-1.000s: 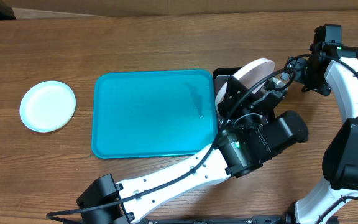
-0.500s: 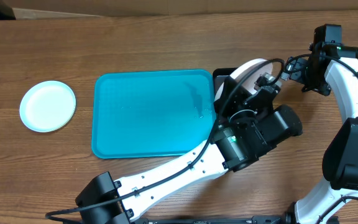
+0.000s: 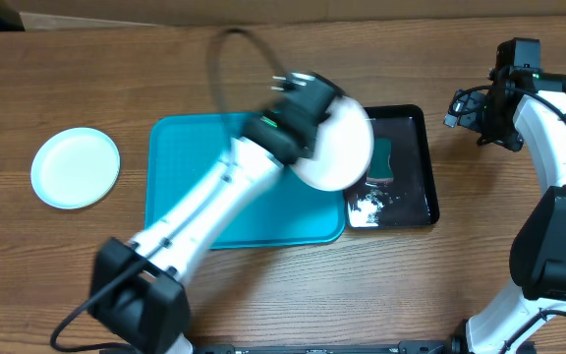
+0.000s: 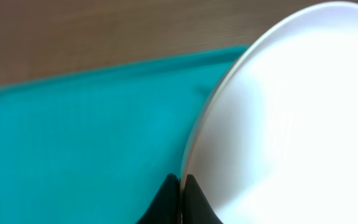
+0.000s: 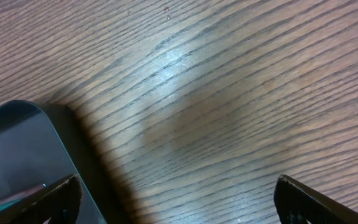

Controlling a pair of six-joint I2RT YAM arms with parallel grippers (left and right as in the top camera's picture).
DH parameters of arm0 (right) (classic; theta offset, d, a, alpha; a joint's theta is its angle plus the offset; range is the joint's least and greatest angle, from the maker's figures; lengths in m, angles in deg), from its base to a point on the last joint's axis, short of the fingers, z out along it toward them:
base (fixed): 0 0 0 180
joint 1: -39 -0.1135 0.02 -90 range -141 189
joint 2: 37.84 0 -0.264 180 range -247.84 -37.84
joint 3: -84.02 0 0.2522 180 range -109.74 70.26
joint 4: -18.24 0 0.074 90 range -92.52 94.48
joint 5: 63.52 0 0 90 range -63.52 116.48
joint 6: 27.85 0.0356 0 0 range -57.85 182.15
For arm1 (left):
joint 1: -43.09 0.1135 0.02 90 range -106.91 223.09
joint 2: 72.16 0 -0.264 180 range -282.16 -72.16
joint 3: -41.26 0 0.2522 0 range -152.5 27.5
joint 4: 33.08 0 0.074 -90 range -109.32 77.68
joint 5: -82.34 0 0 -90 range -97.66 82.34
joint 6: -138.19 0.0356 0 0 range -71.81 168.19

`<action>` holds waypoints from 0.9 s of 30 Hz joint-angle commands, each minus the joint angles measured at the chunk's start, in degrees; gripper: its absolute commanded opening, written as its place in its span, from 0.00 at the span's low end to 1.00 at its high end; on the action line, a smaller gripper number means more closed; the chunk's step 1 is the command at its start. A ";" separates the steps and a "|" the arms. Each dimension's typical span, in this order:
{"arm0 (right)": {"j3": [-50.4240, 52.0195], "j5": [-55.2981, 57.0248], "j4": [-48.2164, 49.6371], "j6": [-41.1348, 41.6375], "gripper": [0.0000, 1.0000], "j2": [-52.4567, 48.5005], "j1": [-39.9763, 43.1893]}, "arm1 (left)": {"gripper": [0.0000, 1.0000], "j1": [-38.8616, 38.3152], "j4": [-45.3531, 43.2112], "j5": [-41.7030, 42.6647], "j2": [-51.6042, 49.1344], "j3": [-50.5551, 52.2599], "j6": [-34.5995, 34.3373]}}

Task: Clean dirty plates on tray and stack at the side
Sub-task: 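Swing the white plate left toward the plate stack, then lower the white plate onto the light blue plate and open the left gripper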

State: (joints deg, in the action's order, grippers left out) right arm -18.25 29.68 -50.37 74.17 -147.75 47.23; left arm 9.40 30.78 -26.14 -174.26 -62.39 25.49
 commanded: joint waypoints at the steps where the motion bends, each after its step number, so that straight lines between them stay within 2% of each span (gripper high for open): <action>1: -0.33 0.15 0.28 0.24 1.00 0.44 0.20 | 0.04 14.36 3.48 22.32 2.10 -1.01 -4.76; 6: -0.33 0.15 0.28 0.24 1.00 0.44 0.20 | 0.04 33.44 8.04 29.57 2.10 -1.01 -4.74; 12: -0.33 0.15 0.28 0.24 1.00 0.44 0.20 | 0.04 52.46 11.23 28.96 2.10 -0.96 -4.57; 16: -0.33 0.15 0.28 0.24 1.00 0.44 0.20 | 0.04 63.98 12.70 23.82 2.10 -0.85 -4.57; 21: -0.33 0.15 0.28 0.24 1.00 0.44 0.20 | 0.04 73.92 12.68 13.66 2.10 1.01 -6.10; 23: -0.33 0.15 0.28 0.24 1.00 0.44 0.20 | 0.04 76.30 10.34 14.03 2.10 3.10 -8.31; 27: -0.33 0.15 0.28 0.24 1.00 0.44 0.20 | 0.04 78.29 3.13 16.57 2.10 7.32 -8.37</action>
State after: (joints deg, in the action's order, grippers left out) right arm -18.25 29.68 -50.40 74.14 -147.75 47.23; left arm 87.32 36.38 -9.90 -173.94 -57.95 19.08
